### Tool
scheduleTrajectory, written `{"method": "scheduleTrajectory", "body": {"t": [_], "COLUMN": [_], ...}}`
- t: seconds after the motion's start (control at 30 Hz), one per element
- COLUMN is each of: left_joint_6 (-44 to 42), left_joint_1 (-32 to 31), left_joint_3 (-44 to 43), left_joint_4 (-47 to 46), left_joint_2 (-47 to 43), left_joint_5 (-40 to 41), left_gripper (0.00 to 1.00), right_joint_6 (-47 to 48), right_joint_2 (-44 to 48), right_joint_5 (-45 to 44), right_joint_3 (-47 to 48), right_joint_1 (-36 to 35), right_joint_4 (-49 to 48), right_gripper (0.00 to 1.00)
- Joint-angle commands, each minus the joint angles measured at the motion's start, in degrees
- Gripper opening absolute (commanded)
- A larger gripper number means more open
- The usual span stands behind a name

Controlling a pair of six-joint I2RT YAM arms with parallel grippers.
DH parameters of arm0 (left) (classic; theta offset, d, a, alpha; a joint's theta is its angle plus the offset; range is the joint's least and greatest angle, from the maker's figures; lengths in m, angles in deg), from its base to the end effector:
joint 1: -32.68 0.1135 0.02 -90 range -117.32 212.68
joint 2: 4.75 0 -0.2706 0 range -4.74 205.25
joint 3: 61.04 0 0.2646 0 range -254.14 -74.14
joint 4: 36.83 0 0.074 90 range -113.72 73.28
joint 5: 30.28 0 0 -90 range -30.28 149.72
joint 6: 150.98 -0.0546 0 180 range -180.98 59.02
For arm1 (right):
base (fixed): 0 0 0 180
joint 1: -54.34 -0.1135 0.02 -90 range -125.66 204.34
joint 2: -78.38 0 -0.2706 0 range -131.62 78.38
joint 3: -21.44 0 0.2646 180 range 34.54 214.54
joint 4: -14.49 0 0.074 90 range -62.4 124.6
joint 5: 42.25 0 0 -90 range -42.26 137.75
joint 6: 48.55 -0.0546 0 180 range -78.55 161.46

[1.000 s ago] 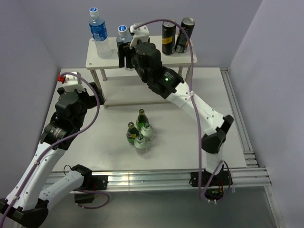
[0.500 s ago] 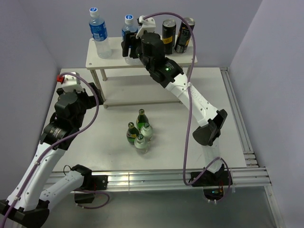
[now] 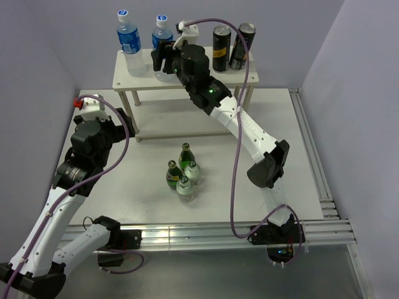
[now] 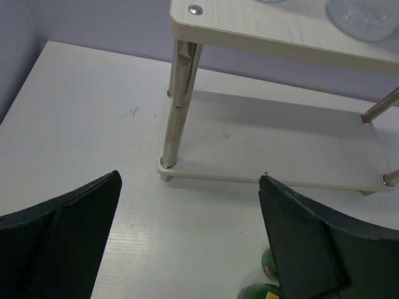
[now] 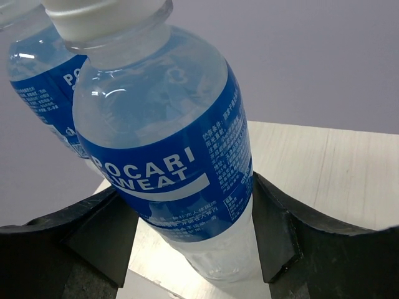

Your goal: Place and organize the beverage onto the shelf

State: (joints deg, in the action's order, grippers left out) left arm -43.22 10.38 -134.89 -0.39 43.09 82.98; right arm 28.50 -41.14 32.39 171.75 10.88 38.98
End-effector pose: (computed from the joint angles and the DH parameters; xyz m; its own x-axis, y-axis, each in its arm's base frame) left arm 0.1916 -0.0553 0.4076 -0.1562 -0.2388 -0.9584 -0.0613 0.9708 -0.2319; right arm 0.3776 0.3379 0.4983 -0.0282 0.2710 -0.9622 -0.4780 0.8417 0.2511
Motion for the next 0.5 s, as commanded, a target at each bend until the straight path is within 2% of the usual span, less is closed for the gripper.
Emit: {"method": "scheduleTrajectory", "body": {"t": [0.0, 0.3, 0.37, 0.4, 0.43, 0.47], "left_joint_6": [0.79, 0.79, 0.79, 0.79, 0.79, 0.79], "left_joint_1": [0.51, 0.95, 1.03, 1.04, 1.04, 1.04], "left_joint_3": [-0.24, -0.07, -0.16, -0.07, -0.07, -0.07], "left_joint_4": [-2.06, -2.15, -2.15, -2.15, -2.24, -2.24], "left_joint_2": [-0.29, -0.55, -0.64, -0.64, -0.55, -0.72], "left_joint_5": [-1.38, -1.65, -1.73, -1.73, -1.73, -1.82], "left_gripper": [0.99, 0.99, 0.99, 0.99, 0.99, 0.99], "right_joint_6": [-2.08, -2.08, -1.99, -1.73, -1.29, -0.94], "right_joint_2": [-0.53, -2.73, -2.82, -2.73, -2.64, -2.47], "right_joint_5": [0.68, 2.79, 3.05, 3.31, 3.05, 3.22], "right_joint_3": [-0.09, -2.21, -3.43, -3.87, -4.31, -4.66], "right_joint_1": [0.22, 0.05, 0.04, 0.04, -0.04, -0.13], "right_joint_4": [-7.86, -10.23, -10.58, -10.93, -11.02, -11.11], "right_gripper": [0.00, 0.00, 0.06, 0.12, 0.45, 0.59]}}
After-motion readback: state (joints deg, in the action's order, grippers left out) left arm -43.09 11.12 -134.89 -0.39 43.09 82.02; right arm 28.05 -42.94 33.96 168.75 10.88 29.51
